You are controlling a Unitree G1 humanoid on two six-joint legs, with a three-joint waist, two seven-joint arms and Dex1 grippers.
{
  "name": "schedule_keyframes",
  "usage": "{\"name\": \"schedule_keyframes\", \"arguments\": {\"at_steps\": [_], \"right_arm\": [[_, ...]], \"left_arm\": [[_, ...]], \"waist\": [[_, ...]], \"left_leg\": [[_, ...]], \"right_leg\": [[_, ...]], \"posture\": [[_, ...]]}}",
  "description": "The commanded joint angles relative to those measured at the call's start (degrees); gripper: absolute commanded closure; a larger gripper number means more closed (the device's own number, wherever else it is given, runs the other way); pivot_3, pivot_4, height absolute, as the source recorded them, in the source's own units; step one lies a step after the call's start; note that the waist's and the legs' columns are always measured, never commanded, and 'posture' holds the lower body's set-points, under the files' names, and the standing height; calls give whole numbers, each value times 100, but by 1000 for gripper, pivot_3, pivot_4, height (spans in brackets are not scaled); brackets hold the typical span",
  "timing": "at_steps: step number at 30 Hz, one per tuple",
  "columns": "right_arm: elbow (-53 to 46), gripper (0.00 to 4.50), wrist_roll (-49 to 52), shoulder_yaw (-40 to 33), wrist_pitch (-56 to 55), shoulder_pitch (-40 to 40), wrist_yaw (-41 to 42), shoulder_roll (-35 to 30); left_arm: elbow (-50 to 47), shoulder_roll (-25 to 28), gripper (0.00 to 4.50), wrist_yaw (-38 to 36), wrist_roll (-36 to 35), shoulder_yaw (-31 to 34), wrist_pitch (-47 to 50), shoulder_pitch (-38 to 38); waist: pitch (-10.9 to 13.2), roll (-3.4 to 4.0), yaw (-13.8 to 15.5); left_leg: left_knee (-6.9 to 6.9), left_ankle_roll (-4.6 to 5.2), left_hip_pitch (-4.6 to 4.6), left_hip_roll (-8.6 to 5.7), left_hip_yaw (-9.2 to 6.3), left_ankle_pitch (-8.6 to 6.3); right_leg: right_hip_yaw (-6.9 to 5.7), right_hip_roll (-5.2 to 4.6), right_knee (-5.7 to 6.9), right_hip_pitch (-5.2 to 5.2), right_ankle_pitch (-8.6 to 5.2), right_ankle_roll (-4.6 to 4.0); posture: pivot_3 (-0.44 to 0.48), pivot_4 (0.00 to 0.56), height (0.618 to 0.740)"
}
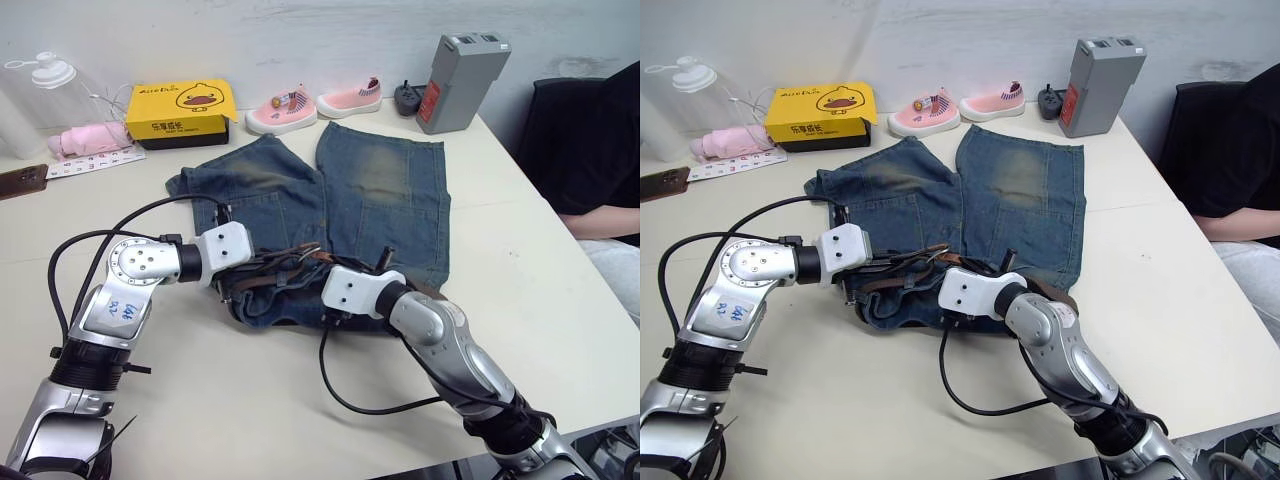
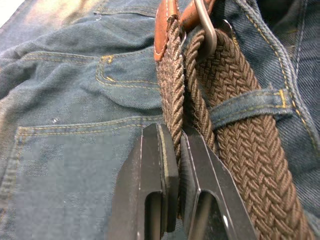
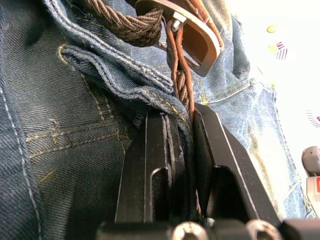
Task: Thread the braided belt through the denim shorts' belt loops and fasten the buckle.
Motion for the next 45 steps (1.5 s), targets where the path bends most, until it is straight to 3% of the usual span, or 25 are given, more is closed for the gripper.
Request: {"name": "schedule_keyframes", "arguments": {"at_steps": [1,19,31,45], "right_arm": [[-62,4488,-109,-173,-56,-24,-56,20],[-106,4488,-117,-76,-237,-57,6,17],[-135,4488,-186,-59,-339,-4,81,35],[-105,4489,-164,-56,-372,21,256,77]], "left_arm": [[48,201,4500,-136,64,46,-110,-179],[338,230,4500,-328,359,-283,-411,-546],[863,-145,4500,-475,530,-612,-928,-1024],[1132,-1077,4500,-330,567,-870,-947,-1159]], "waist": [[0,0,1],[0,0,1],[0,0,3],[0,-1,6]], "left_leg": [[0,0,0,0,0,0],[5,0,0,0,2,0],[37,1,-2,0,2,-1],[58,5,-5,1,-1,-3]], "right_leg": [[0,0,0,0,0,0],[2,1,6,-2,0,0],[8,0,31,-1,0,0],[11,0,45,-1,0,0]], "posture": [[0,150,698],[0,150,698],[0,150,698],[0,150,698]]}}
